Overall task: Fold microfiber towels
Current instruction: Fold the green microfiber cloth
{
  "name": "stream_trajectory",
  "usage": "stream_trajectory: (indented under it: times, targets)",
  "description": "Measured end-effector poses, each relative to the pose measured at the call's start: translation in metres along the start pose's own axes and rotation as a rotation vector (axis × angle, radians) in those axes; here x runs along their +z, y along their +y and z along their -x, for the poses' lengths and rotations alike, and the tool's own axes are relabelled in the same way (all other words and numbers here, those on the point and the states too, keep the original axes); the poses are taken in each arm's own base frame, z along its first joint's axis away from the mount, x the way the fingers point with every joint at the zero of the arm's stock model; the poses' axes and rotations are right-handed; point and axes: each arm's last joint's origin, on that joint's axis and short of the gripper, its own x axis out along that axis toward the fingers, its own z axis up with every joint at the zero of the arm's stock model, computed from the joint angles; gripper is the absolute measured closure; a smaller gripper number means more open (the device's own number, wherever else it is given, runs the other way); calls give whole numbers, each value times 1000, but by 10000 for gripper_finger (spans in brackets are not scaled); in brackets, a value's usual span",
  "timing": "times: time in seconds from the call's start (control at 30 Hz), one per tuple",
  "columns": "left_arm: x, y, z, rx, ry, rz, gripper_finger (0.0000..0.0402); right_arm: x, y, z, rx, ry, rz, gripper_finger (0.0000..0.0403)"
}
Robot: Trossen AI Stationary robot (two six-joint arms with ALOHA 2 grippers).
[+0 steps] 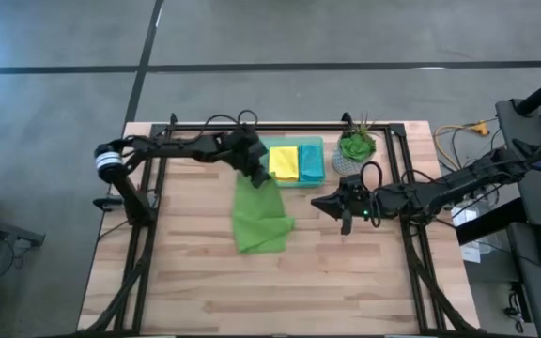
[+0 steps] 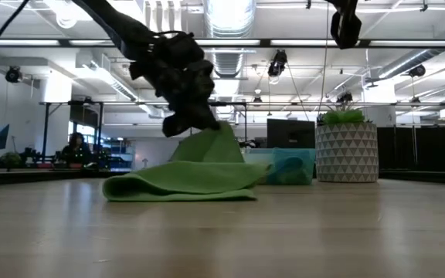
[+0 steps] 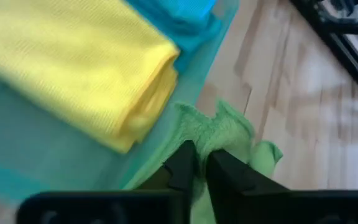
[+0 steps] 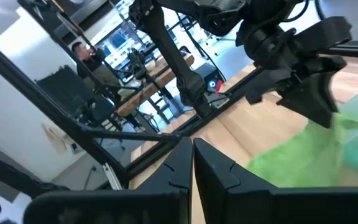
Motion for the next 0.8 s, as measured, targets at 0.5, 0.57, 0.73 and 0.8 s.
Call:
stream_trajectory:
  times: [0.5,0.57,0.73,0.8]
  targets:
    - [-1,-16,38,-57,61,-19,152,-1,-2,-1,-40,7,-11,394]
    - [-12,-23,45,-62,95,-34,149,-3,-3,0,-55,23,-18,394]
    - [-49,-52,45,-99,145,-190,148,-11,-6,-5,-71,74,2,394]
    - [-67,-63,39,-97,153,-252,148,-19,-7,-11,-53,125,54,394]
